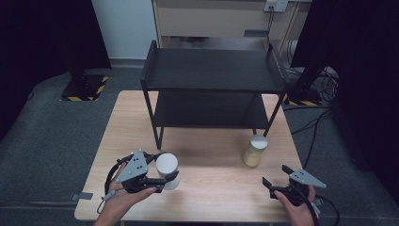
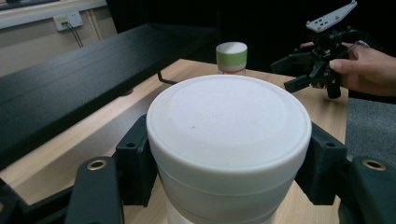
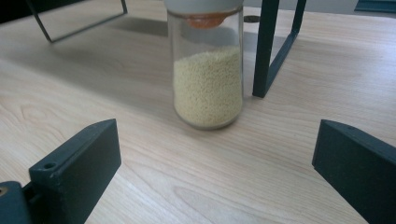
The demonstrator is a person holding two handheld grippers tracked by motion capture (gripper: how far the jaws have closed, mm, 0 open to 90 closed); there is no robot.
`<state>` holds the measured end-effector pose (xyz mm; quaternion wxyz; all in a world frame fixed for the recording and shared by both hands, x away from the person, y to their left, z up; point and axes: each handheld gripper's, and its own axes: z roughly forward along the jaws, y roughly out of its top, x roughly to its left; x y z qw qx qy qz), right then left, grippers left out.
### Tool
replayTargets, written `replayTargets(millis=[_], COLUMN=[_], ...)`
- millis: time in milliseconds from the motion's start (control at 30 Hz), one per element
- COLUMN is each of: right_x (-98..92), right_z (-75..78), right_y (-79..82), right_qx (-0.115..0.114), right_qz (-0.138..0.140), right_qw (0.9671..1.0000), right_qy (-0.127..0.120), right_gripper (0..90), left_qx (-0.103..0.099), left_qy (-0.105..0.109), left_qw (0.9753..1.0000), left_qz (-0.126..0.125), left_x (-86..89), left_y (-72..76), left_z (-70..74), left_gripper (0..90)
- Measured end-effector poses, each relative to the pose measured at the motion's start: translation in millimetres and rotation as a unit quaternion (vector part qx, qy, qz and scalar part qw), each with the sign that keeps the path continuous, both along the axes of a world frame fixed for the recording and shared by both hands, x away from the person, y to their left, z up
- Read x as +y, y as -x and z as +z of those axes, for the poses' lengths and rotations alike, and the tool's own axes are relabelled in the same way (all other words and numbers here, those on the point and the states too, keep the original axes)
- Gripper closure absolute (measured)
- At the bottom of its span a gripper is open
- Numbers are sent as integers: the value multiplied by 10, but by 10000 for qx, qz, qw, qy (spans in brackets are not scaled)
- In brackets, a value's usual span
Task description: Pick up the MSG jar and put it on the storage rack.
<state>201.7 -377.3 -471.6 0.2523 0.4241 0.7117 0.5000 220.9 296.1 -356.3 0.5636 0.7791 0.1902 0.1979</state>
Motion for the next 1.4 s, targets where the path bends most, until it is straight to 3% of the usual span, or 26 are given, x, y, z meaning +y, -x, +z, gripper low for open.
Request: replayTargets(millis=[333, 567, 1033, 1400], right_x=[-29, -28, -31, -40], right_z=[-5, -4, -6, -5], right_y=[-11, -18, -21, -16], right_qx=[-34, -27, -10, -19], right_qz=[-91, -86, -90, -104], right_qw=[9999, 9999, 9999, 9998], right_qy=[-140, -124, -133, -150], right_gripper=[14, 14, 14, 15], left_qx=[-46, 37, -44, -96], left_qy=[-96, 42, -30, -26], left_qw=[9996, 9993, 9979, 9970], left_qz=[-248, -379, -646, -763], left_x=[-160, -186, -258, -357], left_y=[-153, -293, -492, -545], left_z=[205, 315, 826, 1201], left_gripper=[325, 325, 325, 325])
